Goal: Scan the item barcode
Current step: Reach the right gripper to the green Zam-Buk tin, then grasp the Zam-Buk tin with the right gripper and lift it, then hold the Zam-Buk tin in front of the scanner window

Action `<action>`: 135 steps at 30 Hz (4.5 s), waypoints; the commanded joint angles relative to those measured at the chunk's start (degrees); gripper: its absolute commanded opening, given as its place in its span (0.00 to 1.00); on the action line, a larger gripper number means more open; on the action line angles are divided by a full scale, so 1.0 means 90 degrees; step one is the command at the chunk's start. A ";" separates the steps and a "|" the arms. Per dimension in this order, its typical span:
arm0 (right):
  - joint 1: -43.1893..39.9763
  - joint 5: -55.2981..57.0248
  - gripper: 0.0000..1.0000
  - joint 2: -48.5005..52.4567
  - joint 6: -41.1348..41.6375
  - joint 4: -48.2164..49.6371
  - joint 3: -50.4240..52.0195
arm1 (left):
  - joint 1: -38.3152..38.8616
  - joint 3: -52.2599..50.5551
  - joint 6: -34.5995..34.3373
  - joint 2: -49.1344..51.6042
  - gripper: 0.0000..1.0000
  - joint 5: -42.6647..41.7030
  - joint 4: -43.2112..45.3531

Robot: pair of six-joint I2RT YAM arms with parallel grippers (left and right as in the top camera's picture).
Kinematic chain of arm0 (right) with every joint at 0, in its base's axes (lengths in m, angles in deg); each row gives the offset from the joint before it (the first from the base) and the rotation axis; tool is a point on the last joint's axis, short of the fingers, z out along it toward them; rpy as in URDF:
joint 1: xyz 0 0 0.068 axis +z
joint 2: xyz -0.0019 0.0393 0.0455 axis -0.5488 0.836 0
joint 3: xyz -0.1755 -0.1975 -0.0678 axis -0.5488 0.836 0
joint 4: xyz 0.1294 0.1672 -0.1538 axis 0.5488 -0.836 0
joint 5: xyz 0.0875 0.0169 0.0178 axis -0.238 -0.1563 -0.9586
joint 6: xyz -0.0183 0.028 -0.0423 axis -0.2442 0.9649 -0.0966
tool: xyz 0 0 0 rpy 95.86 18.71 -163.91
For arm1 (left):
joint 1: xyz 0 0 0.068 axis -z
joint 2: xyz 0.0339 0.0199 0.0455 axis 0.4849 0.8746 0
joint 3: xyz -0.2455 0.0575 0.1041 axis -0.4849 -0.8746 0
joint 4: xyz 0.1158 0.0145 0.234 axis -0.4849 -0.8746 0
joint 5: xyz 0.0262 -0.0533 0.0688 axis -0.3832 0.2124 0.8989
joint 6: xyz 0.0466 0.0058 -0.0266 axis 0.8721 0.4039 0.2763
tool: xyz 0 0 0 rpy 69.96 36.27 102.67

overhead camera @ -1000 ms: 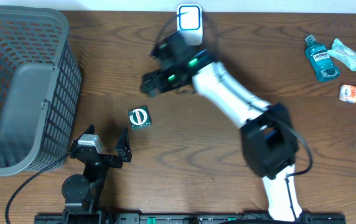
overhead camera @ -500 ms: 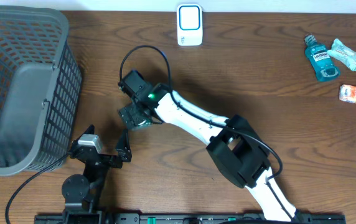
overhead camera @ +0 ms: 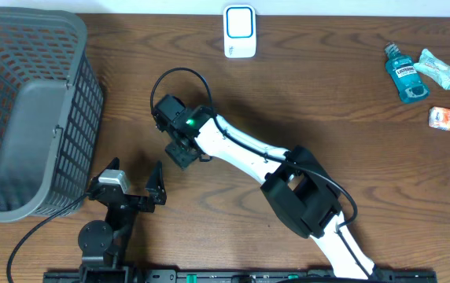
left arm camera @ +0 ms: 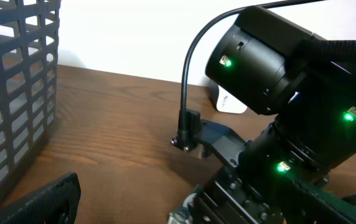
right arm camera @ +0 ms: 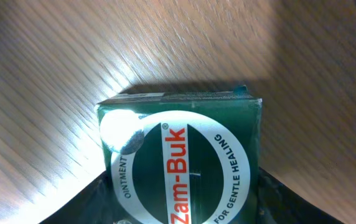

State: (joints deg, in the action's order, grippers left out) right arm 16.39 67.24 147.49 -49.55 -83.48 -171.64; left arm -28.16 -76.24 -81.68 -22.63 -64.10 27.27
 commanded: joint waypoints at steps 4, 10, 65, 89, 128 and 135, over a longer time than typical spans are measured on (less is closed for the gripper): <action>-0.0495 0.1056 0.67 -0.0109 -0.1202 -0.0347 -0.0024 | -0.0027 -0.0117 0.0066 -0.0041 0.98 -0.0078 -0.0192; -0.0804 0.0500 0.98 -0.0622 -0.0984 -0.0882 -0.0430 | -0.0027 -0.0117 0.0066 -0.0041 0.98 -0.0078 -0.0192; -0.0571 0.0347 0.57 0.0719 0.5515 -0.1073 -0.0483 | -0.0027 -0.0117 0.0066 -0.0041 0.98 -0.0078 -0.0194; -0.2363 -0.1836 0.42 0.0707 0.1423 -0.5275 -0.1916 | -0.0027 -0.0117 0.0066 -0.0041 0.98 -0.0078 -0.0192; -0.2599 0.1843 0.33 -0.0423 0.1367 0.0862 -0.1855 | -0.0027 -0.0117 0.0066 -0.0041 0.98 -0.0075 -0.0194; -0.2618 0.2055 0.51 0.0418 0.0158 0.3371 -0.1855 | -0.0027 -0.0117 0.0066 -0.0041 0.98 -0.0078 -0.0192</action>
State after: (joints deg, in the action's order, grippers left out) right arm -7.22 82.76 146.79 -40.94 -57.86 -188.31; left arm -28.16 -76.24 -81.65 -22.63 -64.10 27.25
